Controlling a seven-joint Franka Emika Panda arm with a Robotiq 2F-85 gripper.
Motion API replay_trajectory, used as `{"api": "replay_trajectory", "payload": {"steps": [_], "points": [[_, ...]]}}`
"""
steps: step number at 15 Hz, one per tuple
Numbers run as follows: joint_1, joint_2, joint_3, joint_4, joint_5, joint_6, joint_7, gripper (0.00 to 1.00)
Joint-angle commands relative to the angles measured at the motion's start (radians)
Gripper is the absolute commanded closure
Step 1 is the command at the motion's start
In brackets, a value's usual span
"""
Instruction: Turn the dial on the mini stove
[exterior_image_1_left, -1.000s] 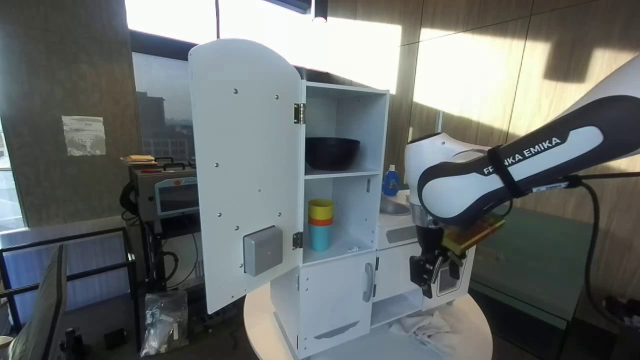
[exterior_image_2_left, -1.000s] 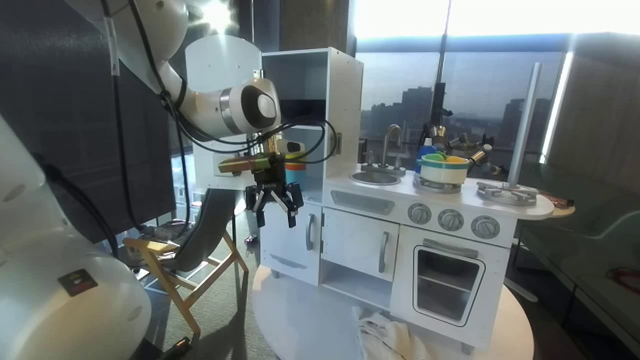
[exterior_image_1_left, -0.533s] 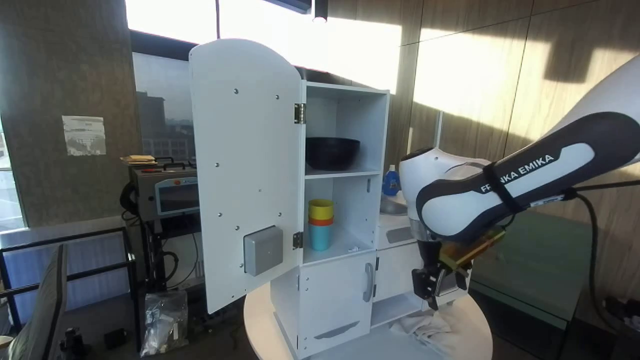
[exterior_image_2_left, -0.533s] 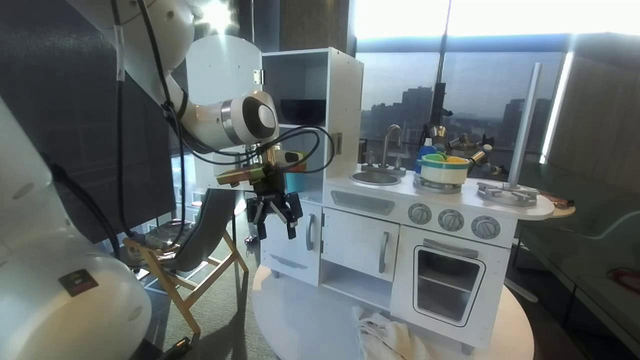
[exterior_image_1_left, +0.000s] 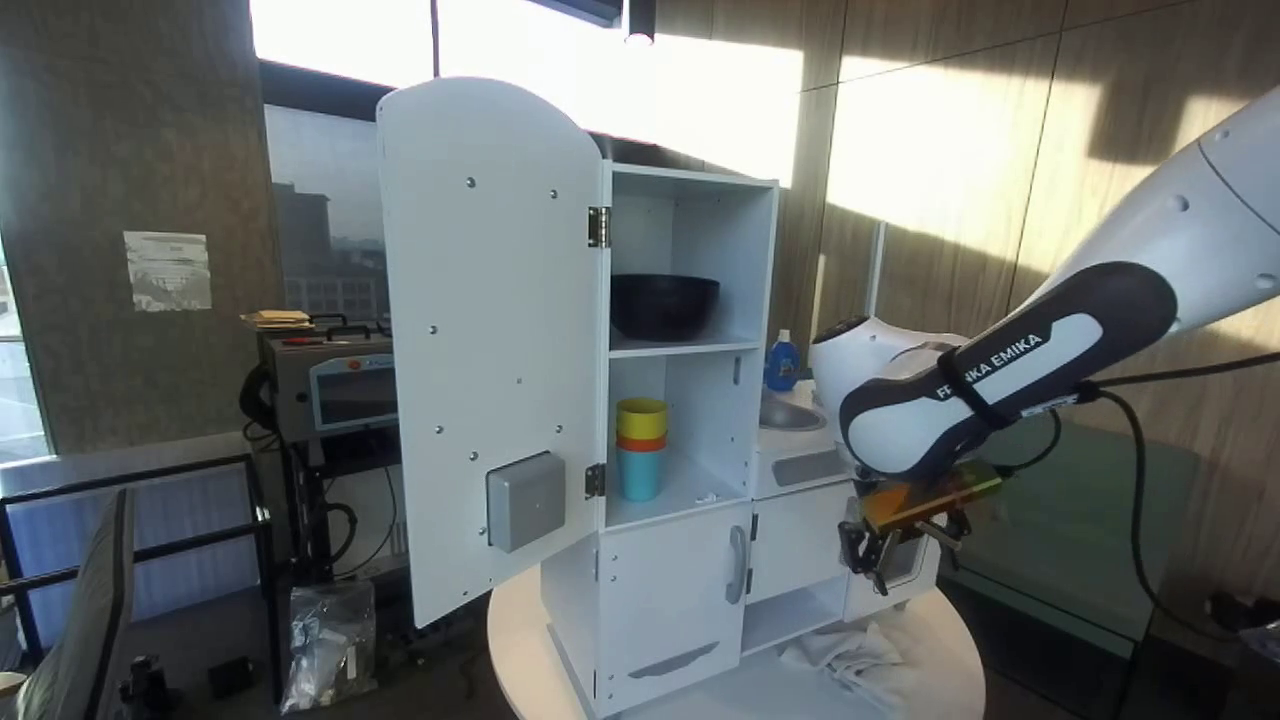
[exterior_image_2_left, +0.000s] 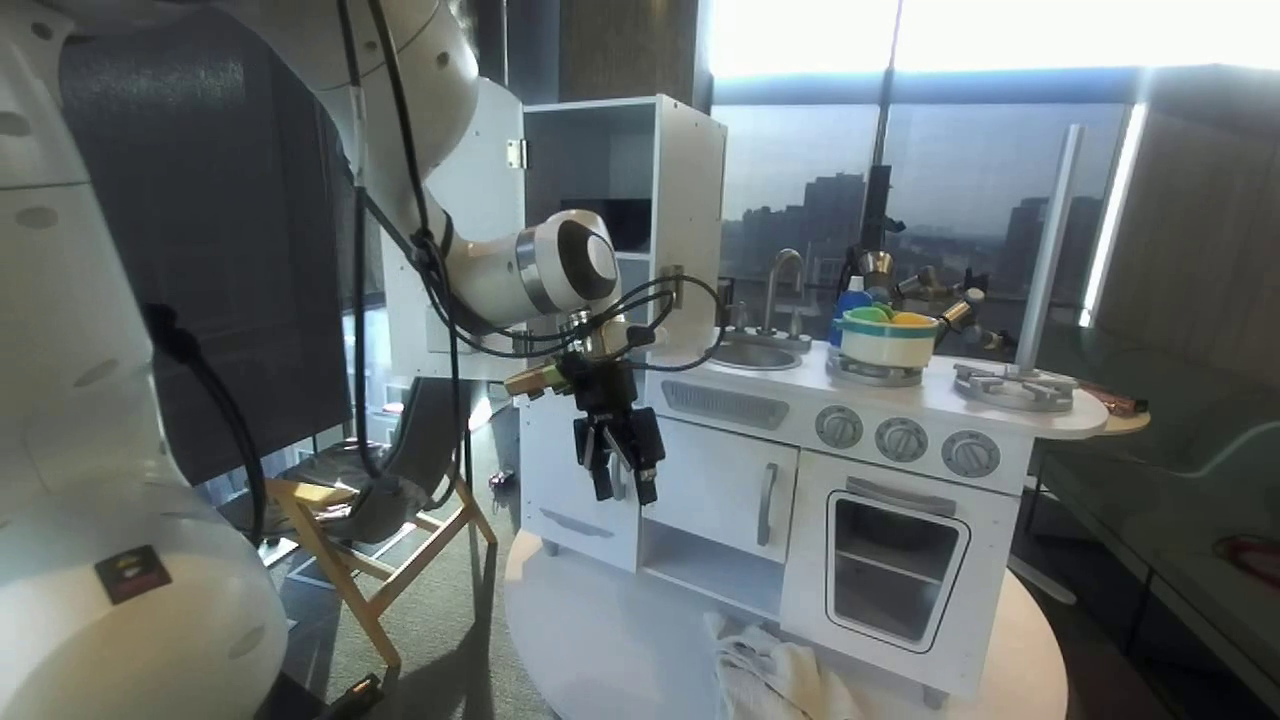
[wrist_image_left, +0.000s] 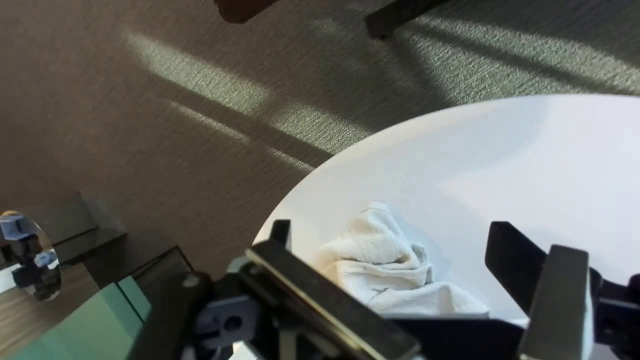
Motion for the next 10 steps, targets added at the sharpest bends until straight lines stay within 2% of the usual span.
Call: {"api": "replay_trajectory", "payload": {"steps": [1,5,8,10], "points": [[-0.034,0.16,-0.093,0.171,0.027,0.104,-0.019,0.0],[-0.041,0.28,-0.164,0.303,-0.095,0.311,-0.121,0.0],[-0.026,0.361,-0.21,0.398,-0.171,0.345,-0.239,0.0],[-0.037,0.391,-0.211,0.454,-0.114,0.324,-0.413,0.0]]}}
